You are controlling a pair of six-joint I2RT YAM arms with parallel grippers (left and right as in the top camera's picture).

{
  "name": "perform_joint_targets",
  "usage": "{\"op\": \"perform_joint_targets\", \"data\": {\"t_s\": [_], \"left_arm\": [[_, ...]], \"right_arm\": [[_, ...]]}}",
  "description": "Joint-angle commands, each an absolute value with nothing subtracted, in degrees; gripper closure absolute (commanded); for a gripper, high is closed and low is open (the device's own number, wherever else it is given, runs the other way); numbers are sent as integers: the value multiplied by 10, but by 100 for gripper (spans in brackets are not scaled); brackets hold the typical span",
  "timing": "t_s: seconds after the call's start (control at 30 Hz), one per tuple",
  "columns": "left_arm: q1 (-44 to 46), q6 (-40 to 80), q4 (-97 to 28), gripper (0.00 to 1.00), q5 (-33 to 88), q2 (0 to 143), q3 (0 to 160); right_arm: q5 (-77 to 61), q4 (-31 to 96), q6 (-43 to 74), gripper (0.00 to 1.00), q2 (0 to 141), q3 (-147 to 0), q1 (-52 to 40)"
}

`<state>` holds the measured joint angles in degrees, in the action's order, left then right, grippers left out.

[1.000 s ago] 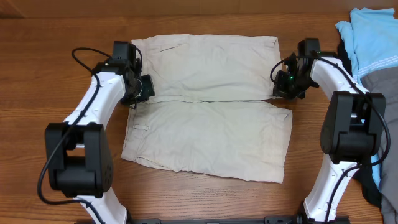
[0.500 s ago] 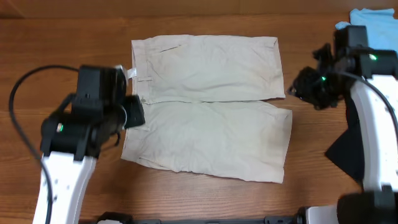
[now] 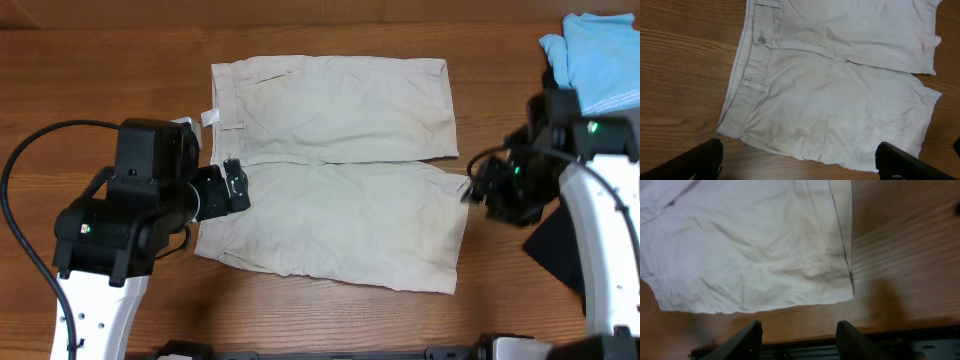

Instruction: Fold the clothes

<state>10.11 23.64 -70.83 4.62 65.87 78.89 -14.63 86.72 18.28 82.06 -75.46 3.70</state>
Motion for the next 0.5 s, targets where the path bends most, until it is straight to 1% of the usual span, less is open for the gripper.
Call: {"op": "perform_joint_targets", "data": {"t_s": [0.0,0.1,0.13,0.23,0.3,0.33,0.37,0.47], "left_arm": [[102,240,-709,0,43,665,788],[102,240,-709,0,43,670,788],[102,240,-709,0,43,672,788],[102,240,-709,0,43,678,788],[102,240,-709,0,43,682,788],[102,240,-709,0,43,686,788],[102,240,-709,0,43,689,788],[102,240,-709,0,43,695,788]], "right_arm": [[-152,845,255,47,739,-679,37],[-152,819,300,44,683,-616,37],[-153,813,309,42,669,-598,37],[-156,798,335,4,631,-536,37],[-157,780,335,9,624,-500,37],[-173,753,336,18,626,-462,37],[-185,736,340,24,628,-443,37],[-200,676,369,33,643,-388,37]]}}
